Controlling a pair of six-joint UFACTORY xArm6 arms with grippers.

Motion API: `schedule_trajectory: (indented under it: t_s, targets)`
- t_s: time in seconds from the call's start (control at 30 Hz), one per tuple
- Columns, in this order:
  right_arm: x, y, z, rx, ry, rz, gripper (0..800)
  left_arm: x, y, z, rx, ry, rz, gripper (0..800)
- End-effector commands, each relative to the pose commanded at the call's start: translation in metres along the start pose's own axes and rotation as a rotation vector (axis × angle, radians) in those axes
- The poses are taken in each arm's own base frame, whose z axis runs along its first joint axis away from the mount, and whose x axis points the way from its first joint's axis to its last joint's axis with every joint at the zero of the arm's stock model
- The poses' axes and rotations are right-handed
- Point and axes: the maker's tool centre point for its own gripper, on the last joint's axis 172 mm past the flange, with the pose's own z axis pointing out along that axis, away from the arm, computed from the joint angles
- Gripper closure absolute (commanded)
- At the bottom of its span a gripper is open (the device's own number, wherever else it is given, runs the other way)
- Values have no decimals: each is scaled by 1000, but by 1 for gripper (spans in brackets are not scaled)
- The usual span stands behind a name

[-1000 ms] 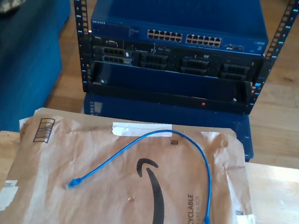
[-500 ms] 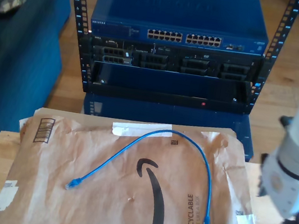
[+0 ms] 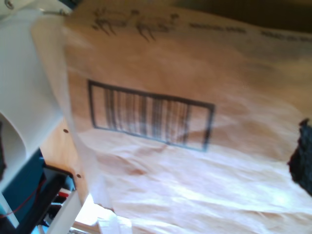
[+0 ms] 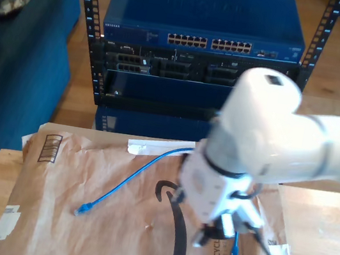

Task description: Grab the cable and plug it in

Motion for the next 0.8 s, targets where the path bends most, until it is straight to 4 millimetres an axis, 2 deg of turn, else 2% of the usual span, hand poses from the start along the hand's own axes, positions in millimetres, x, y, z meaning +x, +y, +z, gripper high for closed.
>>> schedule_trajectory:
  t_s: [0.07, 0.23, 0.33, 0.4, 0.47, 0.63, 0.8]
  targets:
    - [-5, -13, 10, -17, 0, -9, 6, -3, 2, 0, 4, 8, -13, 0]
    - [-33, -53, 21, -21, 5, -72, 8, -14, 9, 1, -14, -39, -44, 0]
    - [-44, -72, 25, -14, 5, -97, 11, -14, 10, 2, -16, -43, -44, 0]
    - [-51, -83, 36, -24, 7, -112, 11, -14, 10, 3, -14, -44, -45, 0]
    - [-55, -88, 47, -35, 9, -121, 12, -14, 11, 6, -1, -50, -47, 0]
    - [-47, -96, 73, -63, 31, -125, 20, -12, 18, 12, -1, -64, -54, 0]
    - [-50, -109, 81, -17, 59, -158, 20, -10, 19, 15, 7, -69, -56, 0]
